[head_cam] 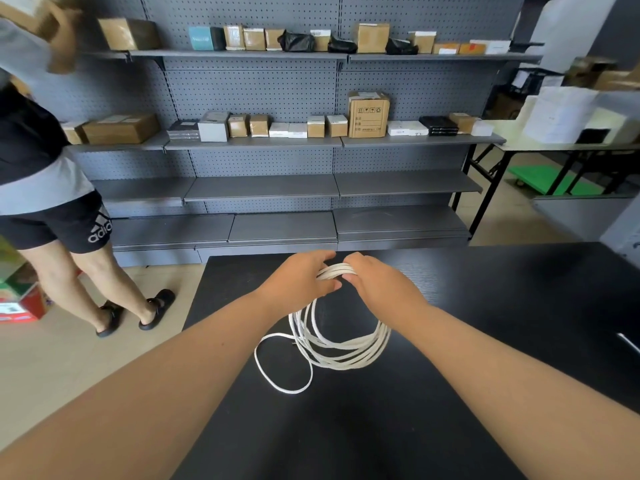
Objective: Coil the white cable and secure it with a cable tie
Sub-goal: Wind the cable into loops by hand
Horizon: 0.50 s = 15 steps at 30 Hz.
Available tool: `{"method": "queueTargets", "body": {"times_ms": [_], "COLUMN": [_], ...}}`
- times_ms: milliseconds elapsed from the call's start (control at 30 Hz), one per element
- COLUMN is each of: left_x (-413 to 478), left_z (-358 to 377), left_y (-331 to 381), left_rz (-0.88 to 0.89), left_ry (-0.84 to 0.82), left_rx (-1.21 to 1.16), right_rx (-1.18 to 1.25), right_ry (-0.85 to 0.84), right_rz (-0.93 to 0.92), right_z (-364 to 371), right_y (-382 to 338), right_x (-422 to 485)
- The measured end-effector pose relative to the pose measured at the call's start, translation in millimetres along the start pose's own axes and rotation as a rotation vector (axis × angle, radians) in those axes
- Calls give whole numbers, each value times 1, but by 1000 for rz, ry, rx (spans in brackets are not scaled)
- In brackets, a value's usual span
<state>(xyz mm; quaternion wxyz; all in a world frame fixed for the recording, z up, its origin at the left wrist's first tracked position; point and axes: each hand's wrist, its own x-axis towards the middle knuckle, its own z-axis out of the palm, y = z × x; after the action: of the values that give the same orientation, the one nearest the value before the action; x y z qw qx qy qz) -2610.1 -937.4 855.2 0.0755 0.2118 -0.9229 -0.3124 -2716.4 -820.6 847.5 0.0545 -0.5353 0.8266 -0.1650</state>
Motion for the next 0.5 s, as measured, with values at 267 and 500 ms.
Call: {"method": "queueTargets", "body": {"times_ms": [267, 500], "left_x": [-3, -5], "left_z": [1, 6], "left_y": [-6, -12], "left_rz": [-83, -189], "left_ry": [79, 150], "left_rx": [-213, -378], "right_rx": [211, 497], "right_ry": [166, 392], "right_rz": [109, 335], "right_z": [3, 8], "right_y": [0, 6], "right_x": [2, 7]}}
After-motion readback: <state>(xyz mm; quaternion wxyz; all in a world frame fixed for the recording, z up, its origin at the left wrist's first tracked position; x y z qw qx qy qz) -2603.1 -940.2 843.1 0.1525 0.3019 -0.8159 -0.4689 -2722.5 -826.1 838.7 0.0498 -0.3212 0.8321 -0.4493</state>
